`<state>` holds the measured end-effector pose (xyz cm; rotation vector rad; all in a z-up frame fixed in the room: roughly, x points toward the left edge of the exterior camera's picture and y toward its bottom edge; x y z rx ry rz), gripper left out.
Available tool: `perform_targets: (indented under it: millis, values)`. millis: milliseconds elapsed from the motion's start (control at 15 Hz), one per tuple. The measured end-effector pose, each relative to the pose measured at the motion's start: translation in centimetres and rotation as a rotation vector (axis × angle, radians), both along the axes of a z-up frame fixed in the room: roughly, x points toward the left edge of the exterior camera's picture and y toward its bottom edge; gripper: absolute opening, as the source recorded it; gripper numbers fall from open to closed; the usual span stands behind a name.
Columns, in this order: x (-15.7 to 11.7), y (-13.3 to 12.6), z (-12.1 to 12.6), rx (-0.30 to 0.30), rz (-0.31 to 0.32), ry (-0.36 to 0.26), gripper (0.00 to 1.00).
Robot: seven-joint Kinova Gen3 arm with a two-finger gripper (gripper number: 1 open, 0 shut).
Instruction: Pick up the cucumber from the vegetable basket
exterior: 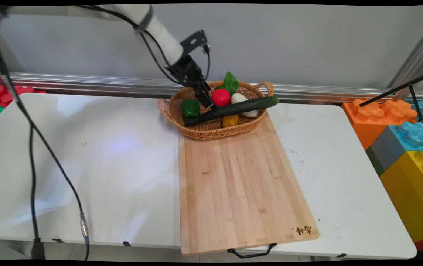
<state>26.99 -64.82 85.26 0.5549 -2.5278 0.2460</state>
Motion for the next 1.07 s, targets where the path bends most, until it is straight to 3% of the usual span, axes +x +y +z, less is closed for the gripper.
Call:
perform_targets:
  millis: [333,800,867,1067]
  values:
    - [-2.2,-2.6,-3.4,0.052,-0.004,0.011,1.00]
    - [-3.4,-4.0,-5.1,0.101,-0.016,0.025,1.00]
    - [-3.5,-4.1,-5.2,0.106,-0.019,0.027,0.00]
    - [-3.9,-4.1,-5.2,0.123,-0.022,0.039,0.00]
